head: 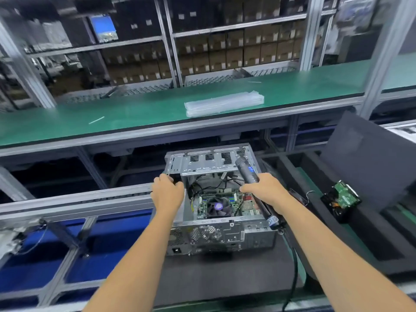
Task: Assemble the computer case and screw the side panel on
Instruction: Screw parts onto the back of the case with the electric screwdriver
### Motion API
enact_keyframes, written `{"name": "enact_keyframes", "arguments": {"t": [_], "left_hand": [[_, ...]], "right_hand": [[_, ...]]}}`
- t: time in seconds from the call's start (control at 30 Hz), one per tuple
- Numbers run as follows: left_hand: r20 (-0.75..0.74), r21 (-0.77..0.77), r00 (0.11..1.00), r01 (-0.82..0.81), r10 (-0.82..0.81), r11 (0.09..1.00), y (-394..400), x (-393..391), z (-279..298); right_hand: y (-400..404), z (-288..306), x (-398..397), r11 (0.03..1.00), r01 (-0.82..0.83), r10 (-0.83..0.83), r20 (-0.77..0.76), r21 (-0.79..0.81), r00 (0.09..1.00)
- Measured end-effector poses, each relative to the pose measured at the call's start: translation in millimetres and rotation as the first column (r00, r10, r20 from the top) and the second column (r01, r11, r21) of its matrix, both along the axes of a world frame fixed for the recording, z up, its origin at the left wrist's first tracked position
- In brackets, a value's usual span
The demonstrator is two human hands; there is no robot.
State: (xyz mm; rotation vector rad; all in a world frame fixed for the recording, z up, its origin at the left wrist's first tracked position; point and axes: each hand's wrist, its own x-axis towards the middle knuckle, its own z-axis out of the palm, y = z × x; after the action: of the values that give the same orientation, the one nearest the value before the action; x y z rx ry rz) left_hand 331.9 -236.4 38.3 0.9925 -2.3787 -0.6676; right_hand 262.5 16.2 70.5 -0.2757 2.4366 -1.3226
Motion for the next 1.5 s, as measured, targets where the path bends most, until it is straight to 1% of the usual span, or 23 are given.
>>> {"name": "enact_keyframes", "arguments": {"t": [0.07, 0.13, 0.23, 0.3, 0.37, 0.5, 0.6, 0.67, 0.87, 0.93, 1.2, 1.5], "left_hand": [[0.119, -0.065, 0.993, -0.013, 0.021, 0.998, -0.4, -18.5, -3.3], [0.212, -0.096, 0.976, -0.039, 0.059, 0.995, -7.1, -29.8, -10.7], [0.301, -0.050, 0.945, -0.119, 0.128, 0.992, -16.9, -36.3, -23.7], [0.292, 0.005, 0.946, -0.149, 0.141, 0.989, -18.8, -38.1, -29.8], [0.248, 0.024, 0.959, -0.146, 0.136, 0.989, -20.8, -40.4, -32.1], [0.191, 0.099, 0.972, -0.155, 0.134, 0.983, -34.9, -51.7, -32.6], [0.209, 0.090, 0.965, -0.177, 0.156, 0.980, -42.4, -60.0, -34.1], [0.235, 0.056, 0.956, -0.193, 0.175, 0.980, -46.2, -61.0, -36.8], [0.299, -0.048, 0.939, -0.160, 0.167, 0.986, -51.3, -58.7, -40.1], [0.319, -0.061, 0.931, -0.166, 0.177, 0.984, -50.1, -57.9, -38.3], [0.321, -0.114, 0.933, -0.134, 0.164, 0.985, -44.0, -52.5, -39.5], [0.330, -0.097, 0.924, -0.167, 0.190, 0.981, -33.4, -40.5, -38.9]], "right_hand": [[3.2, -4.8, -22.4, 0.987, 0.040, -0.027, -0.085, 0.156, 0.996], [5.0, -10.7, -45.6, 0.968, 0.048, -0.018, -0.121, 0.248, 0.992], [2.3, -19.4, -71.3, 0.938, 0.068, -0.011, -0.167, 0.340, 0.986], [-2.8, -21.9, -82.9, 0.921, 0.079, -0.001, -0.199, 0.382, 0.980], [-8.4, -21.9, -92.5, 0.899, 0.082, 0.026, -0.239, 0.430, 0.971], [-16.2, -19.4, -106.4, 0.851, 0.048, 0.100, -0.252, 0.523, 0.962], [-20.9, -18.1, -110.5, 0.800, 0.027, 0.166, -0.264, 0.600, 0.950], [-24.5, -18.2, -111.4, 0.770, 0.011, 0.203, -0.262, 0.638, 0.943], [-28.9, -17.2, -113.5, 0.711, -0.022, 0.277, -0.252, 0.703, 0.927], [-30.5, -16.7, -113.2, 0.696, -0.028, 0.293, -0.248, 0.718, 0.923], [-27.6, -18.2, -106.6, 0.661, -0.033, 0.312, -0.235, 0.750, 0.920], [-18.3, -17.3, -94.8, 0.660, -0.053, 0.309, -0.207, 0.749, 0.928]]}}
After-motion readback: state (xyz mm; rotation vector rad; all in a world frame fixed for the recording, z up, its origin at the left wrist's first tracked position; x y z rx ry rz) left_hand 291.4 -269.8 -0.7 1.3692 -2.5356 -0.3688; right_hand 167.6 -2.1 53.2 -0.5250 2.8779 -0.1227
